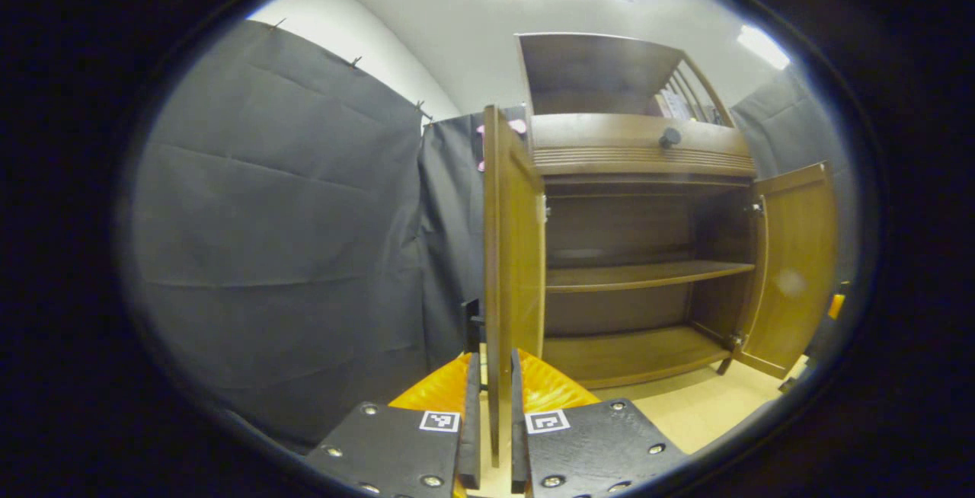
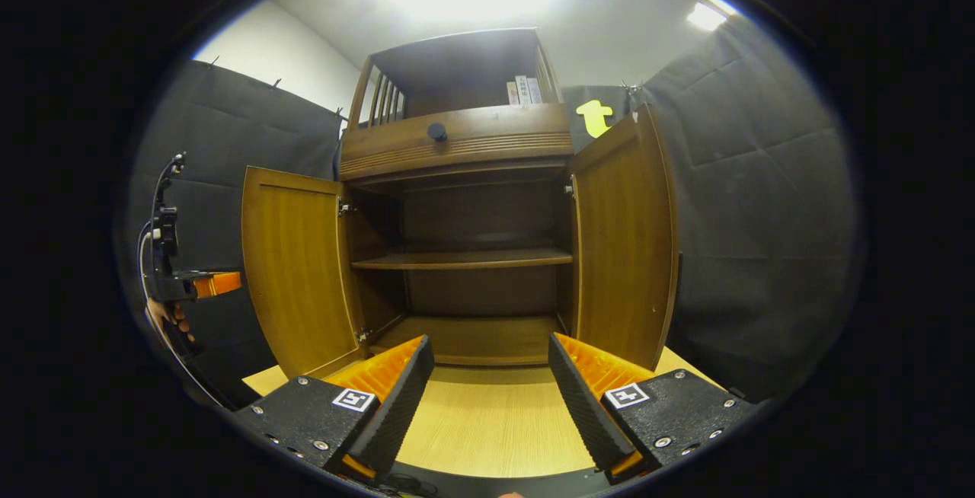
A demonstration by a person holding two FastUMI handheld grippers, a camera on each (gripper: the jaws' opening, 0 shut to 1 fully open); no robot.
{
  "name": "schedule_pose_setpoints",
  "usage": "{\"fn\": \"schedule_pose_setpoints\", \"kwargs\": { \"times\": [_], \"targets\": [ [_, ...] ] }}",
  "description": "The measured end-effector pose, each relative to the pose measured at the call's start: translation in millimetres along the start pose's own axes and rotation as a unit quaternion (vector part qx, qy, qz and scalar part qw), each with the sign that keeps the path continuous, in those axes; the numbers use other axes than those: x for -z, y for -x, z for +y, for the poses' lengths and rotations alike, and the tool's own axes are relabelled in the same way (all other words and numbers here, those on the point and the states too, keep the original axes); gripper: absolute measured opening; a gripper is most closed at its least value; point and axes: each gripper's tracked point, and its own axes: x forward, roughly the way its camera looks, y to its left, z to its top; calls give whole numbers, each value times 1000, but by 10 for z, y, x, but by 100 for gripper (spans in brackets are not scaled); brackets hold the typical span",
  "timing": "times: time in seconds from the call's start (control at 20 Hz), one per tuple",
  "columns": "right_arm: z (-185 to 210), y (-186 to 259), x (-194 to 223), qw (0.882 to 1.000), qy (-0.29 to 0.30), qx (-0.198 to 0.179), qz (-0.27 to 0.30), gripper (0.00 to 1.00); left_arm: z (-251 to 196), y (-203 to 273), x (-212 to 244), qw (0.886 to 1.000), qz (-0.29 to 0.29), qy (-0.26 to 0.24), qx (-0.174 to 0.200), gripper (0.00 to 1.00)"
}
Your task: Open the right door of the double-door shoe cabinet with the right hand, and open the left door with the left hand.
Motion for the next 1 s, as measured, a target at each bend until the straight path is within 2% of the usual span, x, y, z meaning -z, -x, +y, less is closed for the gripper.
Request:
{"fn": "schedule_pose_setpoints", "kwargs": {
  "times": [0.05,0.1,0.65,0.8,1.0],
  "targets": [
    [-6,9,-11,1000,3,1,0,94,-64,62,-51,1000,-3,1,6,12],
    [-2,35,-11,1000,4,1,-1,93,-89,96,-68,1000,-6,1,10,21],
    [86,122,-139,1000,-3,7,-27,91,-586,605,-157,998,-17,12,60,21],
    [127,114,-141,1000,-8,4,-30,94,-743,764,-98,997,-17,17,80,21],
    [149,116,-126,1000,-4,3,-29,94,-797,857,-39,996,-15,9,83,21]
  ]
}}
